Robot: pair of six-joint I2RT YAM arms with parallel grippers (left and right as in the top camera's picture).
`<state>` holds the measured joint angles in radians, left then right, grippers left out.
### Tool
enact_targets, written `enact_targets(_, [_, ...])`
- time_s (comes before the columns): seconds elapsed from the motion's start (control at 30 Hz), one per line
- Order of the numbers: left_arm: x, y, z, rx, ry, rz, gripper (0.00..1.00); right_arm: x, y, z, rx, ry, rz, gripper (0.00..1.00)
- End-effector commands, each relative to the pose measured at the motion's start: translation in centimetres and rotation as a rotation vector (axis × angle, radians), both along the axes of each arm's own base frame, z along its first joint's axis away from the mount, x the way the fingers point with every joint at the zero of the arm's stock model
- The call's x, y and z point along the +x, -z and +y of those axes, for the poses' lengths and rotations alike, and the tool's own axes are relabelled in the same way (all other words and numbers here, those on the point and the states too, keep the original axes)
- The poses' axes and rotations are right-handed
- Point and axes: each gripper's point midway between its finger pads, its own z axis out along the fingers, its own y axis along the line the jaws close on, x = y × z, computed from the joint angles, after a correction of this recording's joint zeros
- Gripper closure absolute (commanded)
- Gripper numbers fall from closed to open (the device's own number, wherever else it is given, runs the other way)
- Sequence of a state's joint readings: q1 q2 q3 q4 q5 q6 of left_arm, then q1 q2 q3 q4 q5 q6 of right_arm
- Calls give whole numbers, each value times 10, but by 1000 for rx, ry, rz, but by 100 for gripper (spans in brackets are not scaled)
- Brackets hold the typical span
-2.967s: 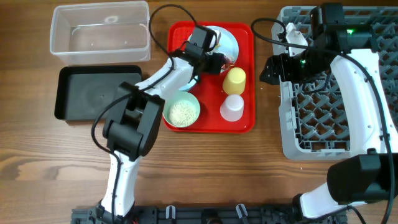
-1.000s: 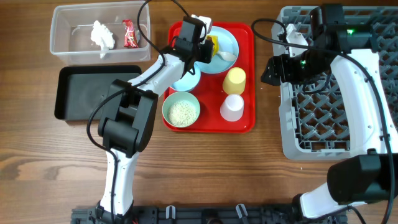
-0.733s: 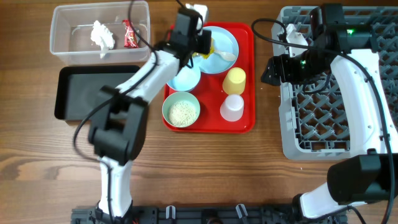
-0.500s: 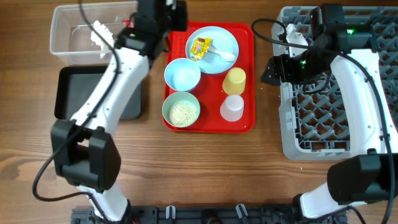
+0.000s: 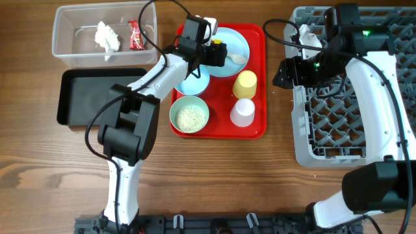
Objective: Sort waste into correct bins and load items into the dishwasher rack
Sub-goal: 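Grasp the yellow snack wrapper with the left gripper and drop it in the clear bin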
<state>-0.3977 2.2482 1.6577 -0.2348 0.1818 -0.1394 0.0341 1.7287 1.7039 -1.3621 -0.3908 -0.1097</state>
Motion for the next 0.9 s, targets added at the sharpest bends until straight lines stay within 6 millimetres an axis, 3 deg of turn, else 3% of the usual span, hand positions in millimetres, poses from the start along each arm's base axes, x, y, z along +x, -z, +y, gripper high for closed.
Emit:
enact_targets(0.0, [0,11,-1,3,8,14,44,0,-10,-1,-8,5,-33,24])
enact_targets(0.07, [1,10,-1,-5,1,13,91,0,-10,-1,-8,5,-32,24])
enact_targets(0.1, [0,9,-1,-18,-17,26,96,0,-10,-1,-9,5,-31,24])
enact_targets(0.13, [0,5,-1,-27,-29,32,96,0,-10,-2,-10,6,-32,24])
enact_targets(0.2, [1,-19,-1,-47,-32,-4,96,0,-9,-4,-26,9,-31,24])
enact_targets(0.27, [4,-70,2,-82,-38,-86,96,-1,-9,-4,-27,9,-30,24])
enact_targets(0.33, [3,-135,11,-124,-48,-189,96,-1,-9,-4,-27,10,-30,23])
enact_targets(0.4, [-1,-191,33,-148,-88,-283,96,-1,-9,-4,-27,9,-30,24])
enact_targets(0.43, [-2,-215,62,-115,-169,-322,96,-1,-9,-4,-27,9,-30,23])
enact_targets(0.47, [-2,-224,88,-77,-241,-335,96,-1,-9,-4,-26,9,-30,23])
enact_targets(0.5, [0,-226,119,-24,-329,-335,96,0,-9,-4,-26,9,-32,23])
enact_targets(0.57, [2,-208,179,65,-462,-275,96,1,-9,-4,-26,9,-37,24])
enact_targets(0.6, [5,-185,223,106,-532,-208,96,4,-9,-4,-25,10,-47,23])
enact_targets(0.67, [12,-149,269,136,-613,-136,92,5,-8,-4,-25,10,-50,23])
enact_targets(0.7, [16,-130,282,141,-630,-101,73,5,-8,-4,-25,10,-51,23])
enact_targets(0.73, [18,-112,291,145,-641,-65,28,5,-8,-4,-25,10,-51,23])
enact_targets(0.77, [20,-98,296,153,-648,-42,0,5,-8,-4,-25,10,-51,23])
enact_targets(0.87, [28,-90,296,149,-650,-55,0,4,-8,-4,-26,9,-47,23])
